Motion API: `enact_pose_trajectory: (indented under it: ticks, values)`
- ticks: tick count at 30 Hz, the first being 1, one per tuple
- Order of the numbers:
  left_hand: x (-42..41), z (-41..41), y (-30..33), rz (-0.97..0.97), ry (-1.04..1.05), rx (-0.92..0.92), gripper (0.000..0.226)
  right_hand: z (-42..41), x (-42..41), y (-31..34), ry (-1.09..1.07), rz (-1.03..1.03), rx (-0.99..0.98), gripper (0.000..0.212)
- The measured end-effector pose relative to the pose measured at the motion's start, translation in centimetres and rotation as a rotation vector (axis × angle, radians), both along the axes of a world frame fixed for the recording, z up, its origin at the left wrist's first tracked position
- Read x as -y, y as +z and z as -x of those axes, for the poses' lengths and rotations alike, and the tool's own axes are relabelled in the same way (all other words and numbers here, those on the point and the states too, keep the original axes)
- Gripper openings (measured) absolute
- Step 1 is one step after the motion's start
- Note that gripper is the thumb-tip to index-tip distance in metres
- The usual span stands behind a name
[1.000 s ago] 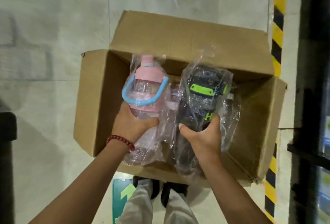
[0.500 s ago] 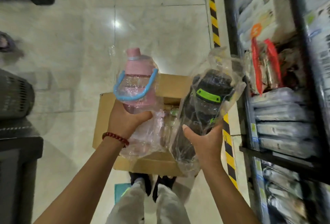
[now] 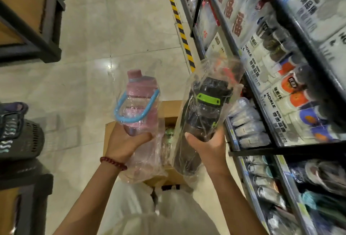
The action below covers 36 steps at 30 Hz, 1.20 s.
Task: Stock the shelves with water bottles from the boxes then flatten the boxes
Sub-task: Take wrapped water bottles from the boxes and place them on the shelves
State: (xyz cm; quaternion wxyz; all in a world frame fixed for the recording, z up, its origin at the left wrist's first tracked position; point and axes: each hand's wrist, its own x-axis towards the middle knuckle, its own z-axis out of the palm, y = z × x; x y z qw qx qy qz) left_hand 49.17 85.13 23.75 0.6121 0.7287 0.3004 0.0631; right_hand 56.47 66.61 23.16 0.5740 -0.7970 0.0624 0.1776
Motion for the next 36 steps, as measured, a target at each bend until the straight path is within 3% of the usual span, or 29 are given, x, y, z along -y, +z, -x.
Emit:
enact_pose_trajectory:
  ticks: [9,16,22,26,29,32,36]
  values:
    - [3.1,0.5,7.3,-0.024,-0.157,0.121,0.068,3.6,3.8,6.9,-0.068,-0.093,0.082,0.090]
    - [3.2,-1.0,9.6,-0.040,-0.381,0.184,0.059,6.3,3.6,9.7,-0.292,-0.048,0.215,0.113]
    - [3.2,0.9,10.0,-0.024,-0.588,0.230,0.064,12.4,3.8,9.7,-0.526,0.003,0.136,0.123]
    - [2.9,3.7,8.1,-0.070,-0.748,0.163,0.076,18.3,2.9,8.5,-0.669,-0.051,0.092,0.108]
    - [3.2,5.7,6.1,-0.068,-0.832,0.062,0.083,23.1,1.9,7.6,-0.771,-0.030,0.060,0.114]
    - [4.0,7.1,5.7,-0.022,-0.901,0.032,0.097,26.2,1.8,7.3,-0.867,-0.025,0.050,0.093]
    - [6.8,9.0,5.9,0.040,-1.008,0.012,0.081,30.3,2.9,7.5,-1.006,-0.039,0.063,0.103]
